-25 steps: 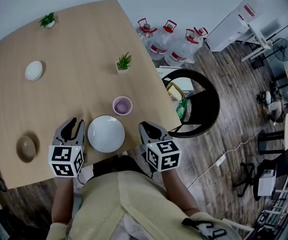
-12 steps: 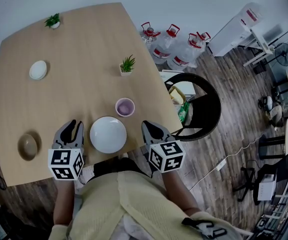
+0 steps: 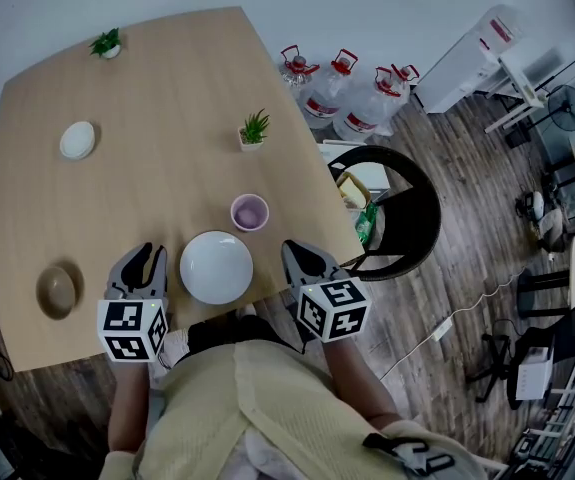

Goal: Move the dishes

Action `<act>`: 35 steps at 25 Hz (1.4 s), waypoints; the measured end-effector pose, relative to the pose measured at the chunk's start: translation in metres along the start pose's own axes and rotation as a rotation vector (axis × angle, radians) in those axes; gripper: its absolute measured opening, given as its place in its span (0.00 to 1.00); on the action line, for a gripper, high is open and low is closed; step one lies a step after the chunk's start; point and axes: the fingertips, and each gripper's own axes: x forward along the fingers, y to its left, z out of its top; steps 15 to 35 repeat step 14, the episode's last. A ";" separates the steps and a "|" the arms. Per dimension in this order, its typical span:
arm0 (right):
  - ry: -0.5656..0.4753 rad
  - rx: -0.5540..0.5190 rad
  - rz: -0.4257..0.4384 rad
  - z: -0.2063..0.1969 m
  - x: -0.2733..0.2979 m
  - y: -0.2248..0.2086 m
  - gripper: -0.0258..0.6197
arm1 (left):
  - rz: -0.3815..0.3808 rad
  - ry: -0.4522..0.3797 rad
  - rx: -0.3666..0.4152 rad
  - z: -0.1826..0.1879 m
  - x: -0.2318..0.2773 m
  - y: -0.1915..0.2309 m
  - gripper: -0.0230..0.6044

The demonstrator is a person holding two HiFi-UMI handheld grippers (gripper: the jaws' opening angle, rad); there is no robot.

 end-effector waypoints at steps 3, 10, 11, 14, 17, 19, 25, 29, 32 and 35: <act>0.001 0.009 0.002 0.000 -0.001 0.000 0.06 | -0.002 0.007 0.004 0.000 -0.001 -0.001 0.18; 0.007 0.017 -0.002 -0.002 -0.003 -0.003 0.06 | -0.016 0.020 0.003 -0.002 0.002 -0.006 0.18; 0.009 0.017 -0.001 -0.002 -0.004 -0.004 0.06 | -0.018 0.023 0.002 -0.003 0.002 -0.007 0.18; 0.009 0.022 0.001 -0.004 -0.004 -0.007 0.06 | -0.026 0.034 0.005 -0.007 0.006 -0.012 0.18; 0.009 0.022 0.001 -0.004 -0.004 -0.007 0.06 | -0.026 0.034 0.005 -0.007 0.006 -0.012 0.18; 0.009 0.022 0.001 -0.004 -0.004 -0.007 0.06 | -0.026 0.034 0.005 -0.007 0.006 -0.012 0.18; 0.009 0.022 0.001 -0.004 -0.004 -0.007 0.06 | -0.026 0.034 0.005 -0.007 0.006 -0.012 0.18; 0.009 0.022 0.001 -0.004 -0.004 -0.007 0.06 | -0.026 0.034 0.005 -0.007 0.006 -0.012 0.18; 0.009 0.022 0.001 -0.004 -0.004 -0.007 0.06 | -0.026 0.034 0.005 -0.007 0.006 -0.012 0.18; 0.009 0.022 0.001 -0.004 -0.004 -0.007 0.06 | -0.026 0.034 0.005 -0.007 0.006 -0.012 0.18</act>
